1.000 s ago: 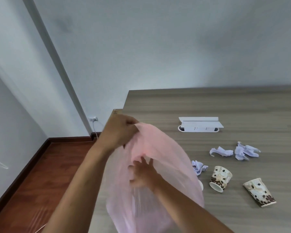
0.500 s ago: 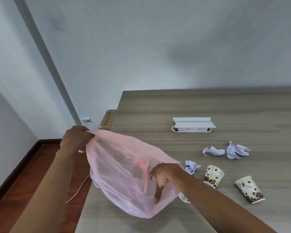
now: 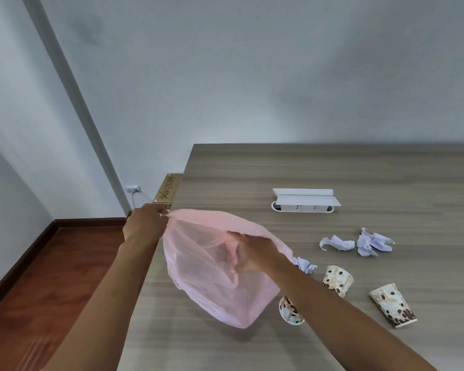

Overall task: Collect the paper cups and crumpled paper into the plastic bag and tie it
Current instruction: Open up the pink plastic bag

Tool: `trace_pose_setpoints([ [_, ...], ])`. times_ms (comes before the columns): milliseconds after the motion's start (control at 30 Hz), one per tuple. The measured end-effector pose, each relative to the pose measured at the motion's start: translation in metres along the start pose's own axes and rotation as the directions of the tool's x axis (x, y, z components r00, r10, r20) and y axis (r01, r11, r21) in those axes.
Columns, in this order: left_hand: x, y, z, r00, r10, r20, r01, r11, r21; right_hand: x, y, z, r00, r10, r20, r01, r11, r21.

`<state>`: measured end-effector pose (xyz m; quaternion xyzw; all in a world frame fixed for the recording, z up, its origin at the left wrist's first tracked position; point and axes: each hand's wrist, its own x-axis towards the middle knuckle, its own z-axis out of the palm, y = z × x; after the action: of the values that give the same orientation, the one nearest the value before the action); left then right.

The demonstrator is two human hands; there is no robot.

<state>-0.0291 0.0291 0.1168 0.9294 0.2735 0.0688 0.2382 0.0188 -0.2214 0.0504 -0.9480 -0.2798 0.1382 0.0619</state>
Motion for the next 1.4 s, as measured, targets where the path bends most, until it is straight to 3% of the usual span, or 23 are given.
trace_pose_setpoints([
  [167, 0.0, 0.0, 0.001, 0.995, -0.018, -0.094, 0.013, 0.998, -0.053, 0.011, 0.003, -0.003, 0.994, 0.032, -0.104, -0.036, 0.998, -0.043],
  [367, -0.005, 0.011, -0.019, 0.984, 0.108, -0.142, -0.134, 0.973, -0.189, 0.019, 0.004, -0.026, 0.923, 0.132, -0.362, -0.186, 0.975, -0.12],
  [500, -0.027, 0.041, -0.052, 0.969, 0.202, -0.145, -0.246, 0.858, -0.452, 0.02, -0.002, -0.034, 0.911, 0.287, -0.296, -0.36, 0.904, -0.23],
  [567, -0.043, 0.056, -0.066, 0.957, 0.278, -0.08, -0.275, 0.787, -0.552, 0.019, -0.011, -0.029, 0.949, 0.159, -0.271, -0.229, 0.94, -0.254],
  [633, -0.055, 0.065, -0.076, 0.936, 0.35, -0.036, -0.309, 0.768, -0.561, 0.025, -0.016, -0.022, 0.944, -0.06, -0.325, 0.002, 0.985, -0.175],
  [700, -0.058, 0.064, -0.086, 0.93, 0.367, -0.029, -0.325, 0.78, -0.535, 0.033, -0.015, -0.023, 0.935, -0.123, -0.334, 0.081, 0.987, -0.137],
  [800, -0.052, 0.045, -0.103, 0.953, 0.29, -0.087, -0.287, 0.775, -0.564, 0.035, 0.0, -0.032, 0.984, 0.011, -0.176, -0.037, 0.989, -0.141],
  [933, -0.041, 0.013, -0.118, 0.988, 0.119, -0.097, -0.153, 0.74, -0.655, 0.027, 0.014, -0.043, 0.997, 0.061, -0.047, -0.077, 0.854, -0.515],
  [1067, -0.029, -0.007, -0.107, 0.988, -0.049, -0.148, -0.03, 0.873, -0.487, 0.017, 0.01, -0.044, 0.987, 0.113, 0.113, -0.019, 0.784, -0.62],
  [1233, -0.026, -0.014, -0.086, 0.99, -0.143, 0.008, 0.136, 0.923, -0.361, -0.003, -0.009, -0.054, 0.97, 0.153, 0.189, 0.031, 0.693, -0.72],
  [1300, -0.033, -0.004, -0.087, 0.985, -0.09, -0.149, 0.065, 0.984, -0.164, -0.006, -0.01, -0.057, 0.971, 0.153, 0.183, 0.031, 0.677, -0.735],
  [1367, -0.057, 0.02, -0.082, 0.903, 0.185, -0.387, -0.237, 0.968, -0.089, -0.01, -0.011, -0.063, 0.971, 0.161, 0.175, 0.015, 0.693, -0.721],
  [1400, -0.075, 0.04, -0.073, 0.872, 0.353, -0.338, -0.417, 0.898, -0.139, -0.011, -0.011, -0.066, 0.97, 0.166, 0.176, 0.009, 0.703, -0.711],
])
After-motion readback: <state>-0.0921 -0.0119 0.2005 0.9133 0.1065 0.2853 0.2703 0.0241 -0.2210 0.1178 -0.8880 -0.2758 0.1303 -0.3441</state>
